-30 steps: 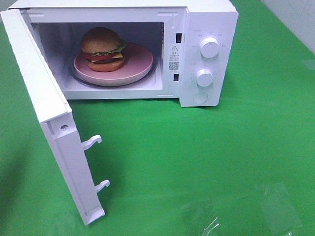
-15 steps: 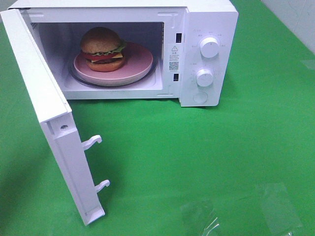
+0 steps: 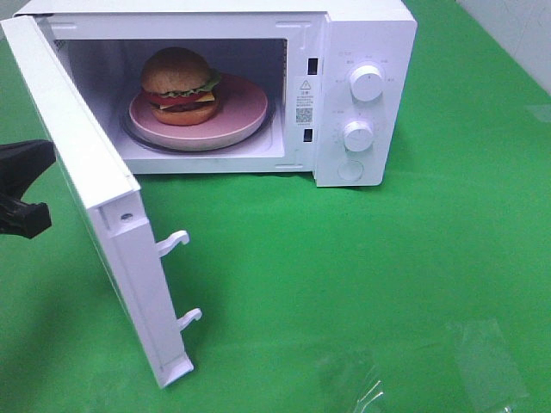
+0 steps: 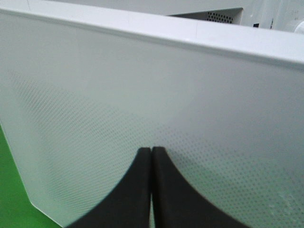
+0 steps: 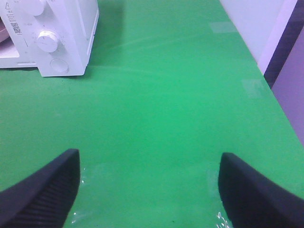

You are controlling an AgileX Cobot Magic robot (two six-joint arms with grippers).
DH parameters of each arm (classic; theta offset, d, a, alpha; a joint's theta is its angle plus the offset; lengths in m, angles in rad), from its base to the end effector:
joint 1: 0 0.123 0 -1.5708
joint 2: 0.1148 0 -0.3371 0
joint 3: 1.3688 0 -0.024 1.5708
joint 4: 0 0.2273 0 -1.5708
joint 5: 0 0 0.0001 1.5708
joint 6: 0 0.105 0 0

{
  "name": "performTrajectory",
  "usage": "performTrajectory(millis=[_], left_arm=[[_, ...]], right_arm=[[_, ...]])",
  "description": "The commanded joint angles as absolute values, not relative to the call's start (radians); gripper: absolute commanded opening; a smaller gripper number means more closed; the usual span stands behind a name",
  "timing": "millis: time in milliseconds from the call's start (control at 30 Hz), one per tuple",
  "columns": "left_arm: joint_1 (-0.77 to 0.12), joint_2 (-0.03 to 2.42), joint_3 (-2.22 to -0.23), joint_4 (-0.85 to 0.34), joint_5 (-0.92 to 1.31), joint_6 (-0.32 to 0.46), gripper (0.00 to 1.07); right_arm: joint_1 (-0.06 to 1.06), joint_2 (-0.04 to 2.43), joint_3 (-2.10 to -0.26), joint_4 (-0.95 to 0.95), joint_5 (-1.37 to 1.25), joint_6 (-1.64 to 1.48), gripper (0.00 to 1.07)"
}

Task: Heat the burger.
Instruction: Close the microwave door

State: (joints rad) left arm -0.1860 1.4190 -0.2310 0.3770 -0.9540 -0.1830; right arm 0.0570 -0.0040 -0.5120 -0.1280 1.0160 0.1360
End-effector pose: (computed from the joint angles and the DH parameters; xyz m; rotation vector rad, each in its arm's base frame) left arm 0.2009 -0.0699 0.2499 0.4204 1.7075 -0.3718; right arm -0.0650 -0.0151 0.2674 0.0817 1.9758 -0.0261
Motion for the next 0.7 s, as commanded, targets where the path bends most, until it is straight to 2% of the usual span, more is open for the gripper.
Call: performTrajectory(millis=[33,200,267,367,400,433,500,700], left_arm=[[-0.246,1.448,-0.245,0.303,-0.993,-0.155,0.0],[-0.31,1.494,-0.265,0.235,-1.001,-0.12,0.0],[-0.373,1.528,-0.294,0.174,-0.998,-0.104,0.0],[-0.392,1.536,-0.304,0.156,-0.995,-0.095,0.0],[-0.435,1.551,-0.33,0.108,-0.983,-0.078,0.0],[-0.435,1.551,-0.33,0.108,-0.983,-0.078,0.0],[-0.503,1.585,-0.391,0.0,-0.947,-0.027,0.0],[-0.563,1.637,-0.473,-0.091,-0.912,0.0,0.0]], right_arm=[[0.05,-0.029,-0.51,-0.129,1.003,0.134,0.76],[0.05,-0.029,-0.51,-0.129,1.003,0.134,0.76],[0.05,-0.029,-0.51,-0.129,1.003,0.134,0.76],[0.05,-0.029,-0.51,-0.129,1.003,0.134,0.76],[0.05,-0.029,-0.51,-0.129,1.003,0.134,0.76],[0.05,-0.029,-0.51,-0.129,1.003,0.134,0.76],[0.05,-0.029,-0.51,-0.129,1.003,0.134,0.76],[0.05,-0.029,-0.51,-0.129,1.003,0.134,0.76]])
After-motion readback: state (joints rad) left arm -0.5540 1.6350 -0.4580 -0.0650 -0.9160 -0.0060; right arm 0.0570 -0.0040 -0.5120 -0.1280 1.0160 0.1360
